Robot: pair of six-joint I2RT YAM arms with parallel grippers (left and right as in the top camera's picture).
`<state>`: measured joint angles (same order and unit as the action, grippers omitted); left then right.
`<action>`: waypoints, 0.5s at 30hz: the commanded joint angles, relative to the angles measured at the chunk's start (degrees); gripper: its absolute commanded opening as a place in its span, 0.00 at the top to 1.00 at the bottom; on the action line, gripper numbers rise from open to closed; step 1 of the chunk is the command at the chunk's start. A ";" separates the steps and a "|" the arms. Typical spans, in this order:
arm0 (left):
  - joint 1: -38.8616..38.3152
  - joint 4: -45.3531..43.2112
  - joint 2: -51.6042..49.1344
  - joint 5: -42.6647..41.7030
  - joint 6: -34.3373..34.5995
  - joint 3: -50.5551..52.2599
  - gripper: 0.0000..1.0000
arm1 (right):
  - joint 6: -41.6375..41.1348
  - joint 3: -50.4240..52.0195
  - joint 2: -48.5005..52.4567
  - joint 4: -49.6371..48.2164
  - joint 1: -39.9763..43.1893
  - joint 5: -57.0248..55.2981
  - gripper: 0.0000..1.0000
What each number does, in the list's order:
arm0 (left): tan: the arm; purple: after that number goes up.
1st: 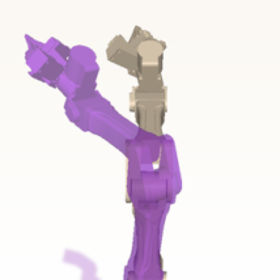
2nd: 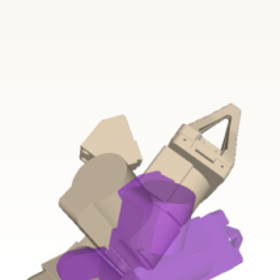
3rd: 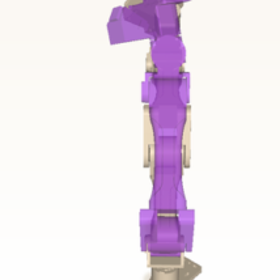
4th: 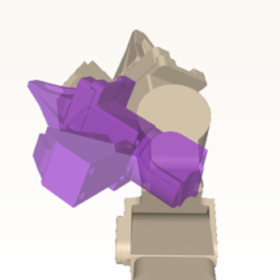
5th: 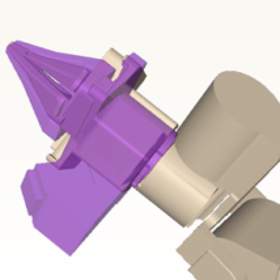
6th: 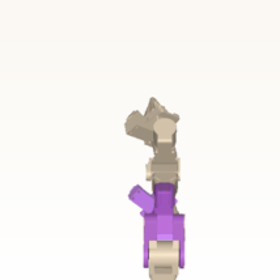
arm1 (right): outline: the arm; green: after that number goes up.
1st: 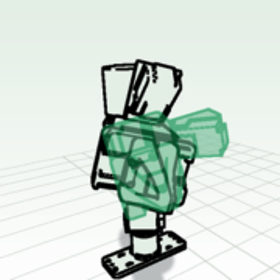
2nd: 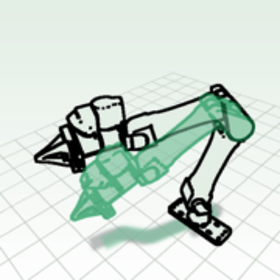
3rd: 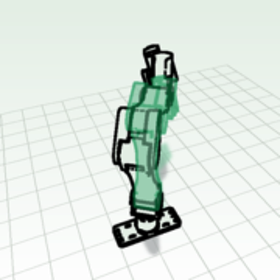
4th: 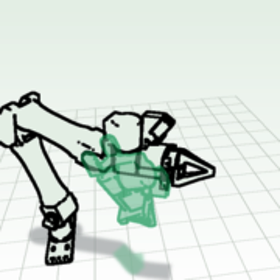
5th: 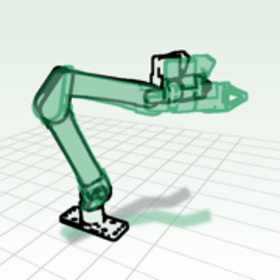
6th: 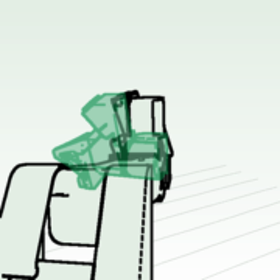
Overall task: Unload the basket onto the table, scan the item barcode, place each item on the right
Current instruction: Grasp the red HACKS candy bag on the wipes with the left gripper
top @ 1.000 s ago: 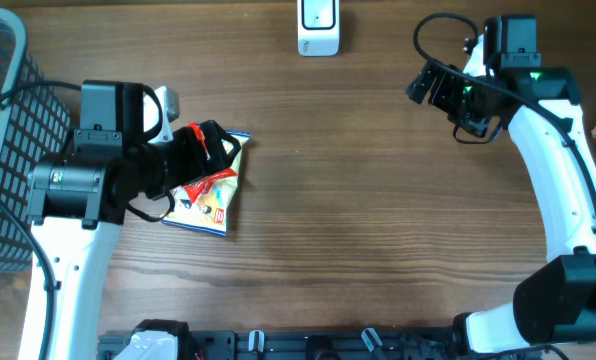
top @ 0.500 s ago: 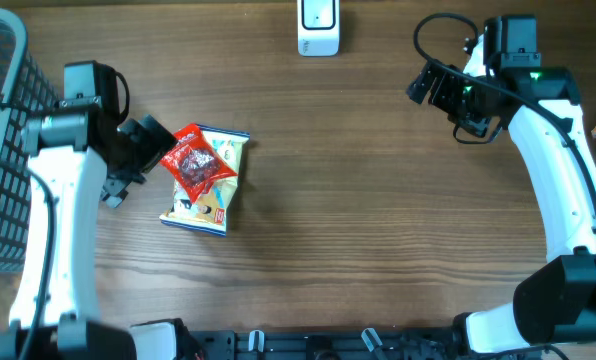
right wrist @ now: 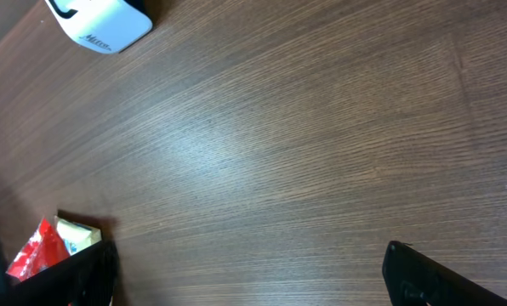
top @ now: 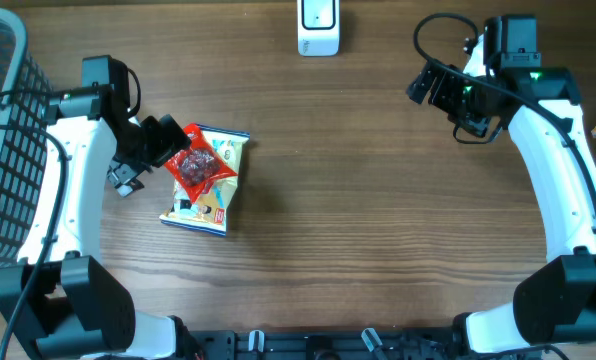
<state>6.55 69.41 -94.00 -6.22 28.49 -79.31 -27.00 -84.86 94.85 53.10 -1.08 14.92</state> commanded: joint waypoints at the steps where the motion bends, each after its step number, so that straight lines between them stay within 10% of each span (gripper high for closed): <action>1: 0.24 -2.36 -0.15 0.87 -1.07 -0.02 0.00 | -0.42 0.13 0.55 -0.22 -0.13 -0.94 0.00; 15: 0.22 -2.56 -1.01 -0.35 -1.14 -0.02 0.00 | -0.42 0.13 0.55 -0.22 -0.13 -0.94 0.00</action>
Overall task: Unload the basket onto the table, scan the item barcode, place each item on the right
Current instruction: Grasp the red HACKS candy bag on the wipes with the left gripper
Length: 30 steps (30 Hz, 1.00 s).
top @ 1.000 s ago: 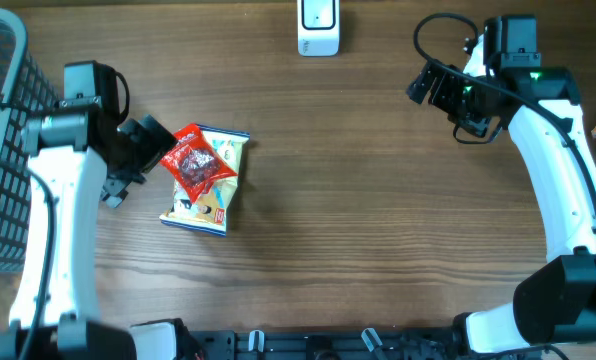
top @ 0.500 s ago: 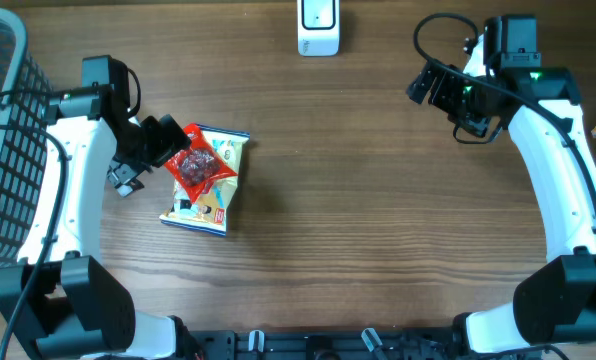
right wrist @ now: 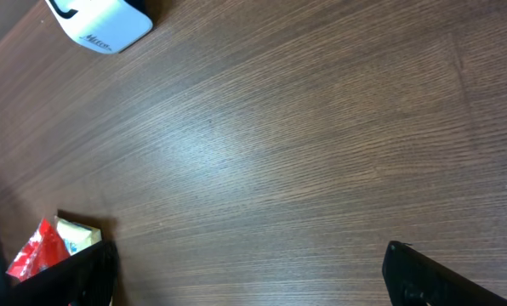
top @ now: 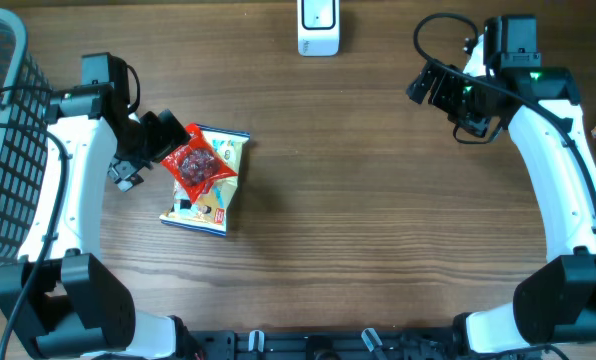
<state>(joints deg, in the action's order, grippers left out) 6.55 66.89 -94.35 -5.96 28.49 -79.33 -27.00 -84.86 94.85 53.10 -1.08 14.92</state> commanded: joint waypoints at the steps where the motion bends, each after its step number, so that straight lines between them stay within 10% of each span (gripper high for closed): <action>1: 0.24 -0.28 -0.72 -0.59 -1.16 0.00 0.00 | -0.39 0.13 0.55 -0.22 -0.13 -0.94 0.00; 22: 2.34 -25.24 -2.21 -13.05 -5.81 18.27 0.00 | -0.39 0.13 0.55 -0.22 -0.13 -0.94 0.00; 26: 2.34 -27.12 -2.21 -13.77 -5.79 19.06 0.28 | -0.42 0.13 0.55 -0.22 -0.13 -0.94 0.00; 30: 2.34 -27.10 -2.21 -13.57 -5.79 19.06 0.34 | -0.42 0.13 0.55 -0.22 -0.13 -0.94 0.00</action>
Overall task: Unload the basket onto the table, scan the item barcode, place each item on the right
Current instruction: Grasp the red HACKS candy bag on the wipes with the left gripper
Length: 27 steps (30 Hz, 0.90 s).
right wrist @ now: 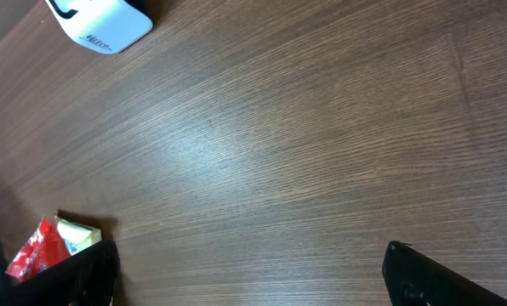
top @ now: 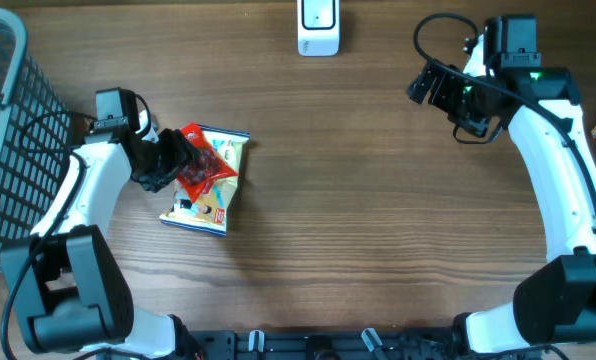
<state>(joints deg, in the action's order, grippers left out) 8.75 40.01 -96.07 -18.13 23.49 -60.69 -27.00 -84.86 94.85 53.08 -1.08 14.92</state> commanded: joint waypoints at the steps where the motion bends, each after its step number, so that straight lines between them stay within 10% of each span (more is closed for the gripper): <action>1: 0.13 -0.17 -0.48 -1.09 -0.79 0.44 0.32 | -0.42 0.13 0.55 -0.20 -0.13 -0.94 0.00; 6: 0.09 1.62 -0.50 3.21 0.13 0.48 0.16 | -0.42 0.13 0.55 -0.20 -0.13 -0.94 0.00; 20: -4.15 -1.36 -4.83 3.19 3.96 0.48 0.23 | -0.37 0.13 0.55 -0.20 -0.13 -0.94 0.00; 27: -2.34 0.13 -4.74 3.19 3.96 -0.04 0.89 | -0.39 0.13 0.55 -0.31 -0.13 -0.94 0.00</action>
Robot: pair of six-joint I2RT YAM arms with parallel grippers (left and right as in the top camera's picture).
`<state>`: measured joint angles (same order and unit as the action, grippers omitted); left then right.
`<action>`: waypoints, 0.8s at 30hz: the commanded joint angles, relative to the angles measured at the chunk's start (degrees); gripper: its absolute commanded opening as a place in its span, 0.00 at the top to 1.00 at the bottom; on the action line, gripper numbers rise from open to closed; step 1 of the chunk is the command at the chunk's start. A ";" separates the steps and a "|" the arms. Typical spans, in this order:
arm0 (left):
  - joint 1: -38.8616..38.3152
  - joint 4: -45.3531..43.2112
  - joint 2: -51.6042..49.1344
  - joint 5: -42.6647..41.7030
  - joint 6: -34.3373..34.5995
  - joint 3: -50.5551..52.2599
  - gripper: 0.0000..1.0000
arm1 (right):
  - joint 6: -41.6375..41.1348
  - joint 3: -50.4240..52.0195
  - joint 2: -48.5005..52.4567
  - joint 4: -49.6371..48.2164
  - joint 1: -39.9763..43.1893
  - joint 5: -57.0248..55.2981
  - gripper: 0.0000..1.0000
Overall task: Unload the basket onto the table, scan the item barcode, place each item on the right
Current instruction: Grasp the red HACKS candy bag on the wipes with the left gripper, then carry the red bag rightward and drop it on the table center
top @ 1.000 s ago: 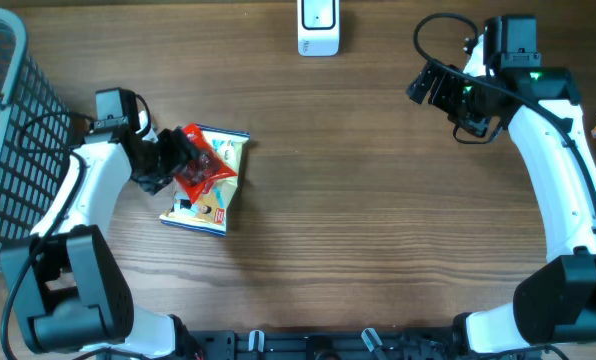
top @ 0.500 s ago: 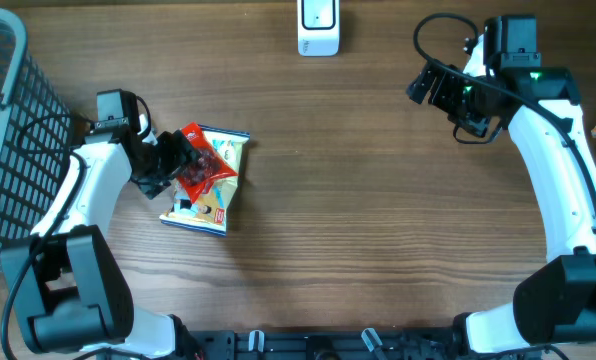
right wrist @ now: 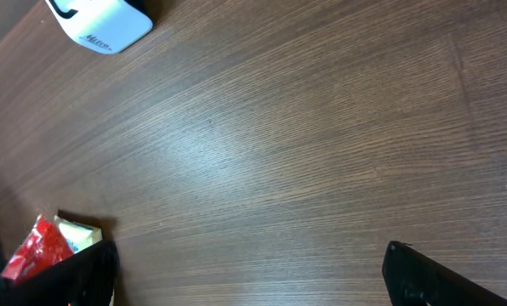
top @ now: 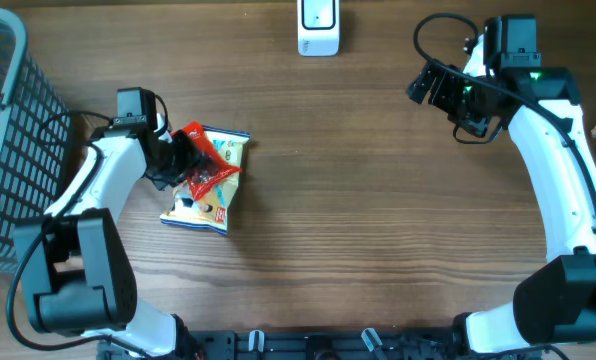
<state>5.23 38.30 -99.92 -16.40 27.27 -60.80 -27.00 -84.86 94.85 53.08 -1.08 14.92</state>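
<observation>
A red snack packet (top: pixel 206 165) sits at the table's left over a white, yellow and blue bag (top: pixel 206 203) that lies flat. My left gripper (top: pixel 181 160) is shut on the red packet's left edge. The white scanner (top: pixel 318 26) stands at the far middle edge, and the right wrist view has it (right wrist: pixel 96 23) at top left. My right gripper (top: pixel 428 88) hangs at the far right, open and empty (right wrist: pixel 249 251), well away from the packet (right wrist: pixel 31 253).
A grey wire basket (top: pixel 0 140) stands along the left edge, close behind the left arm. Small colourful packs lie at the right edge. Bare wood (top: pixel 378 200) stretches between the bags and the right arm.
The left arm's wrist now sits further right and nearer the packet. The red packet is a bit more bunched up and tilted. The right arm has not moved.
The left gripper was at the red packet's left edge with its arm stretched out from near the basket. The arm then folded in closer to the bags at each moment, and the red packet has turned slightly in its grip. The lower bag stayed put.
</observation>
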 commanded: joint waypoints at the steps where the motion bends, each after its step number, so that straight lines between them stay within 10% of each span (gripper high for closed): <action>1: 1.75 3.37 -0.79 1.46 0.17 -0.66 0.96 | -0.42 0.13 0.52 -0.35 -0.13 -0.94 0.00; 14: -7.39 16.65 11.32 1.07 0.00 -10.27 0.96 | -0.42 0.13 0.55 -0.35 -0.13 -0.94 0.00; 24: -41.48 14.56 6.29 38.16 15.50 -10.25 0.96 | -0.37 0.13 0.55 -0.35 -0.13 -0.94 0.00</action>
<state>-28.73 53.93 -90.85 4.56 34.52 -70.35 -27.00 -84.86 94.85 52.88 -1.08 14.87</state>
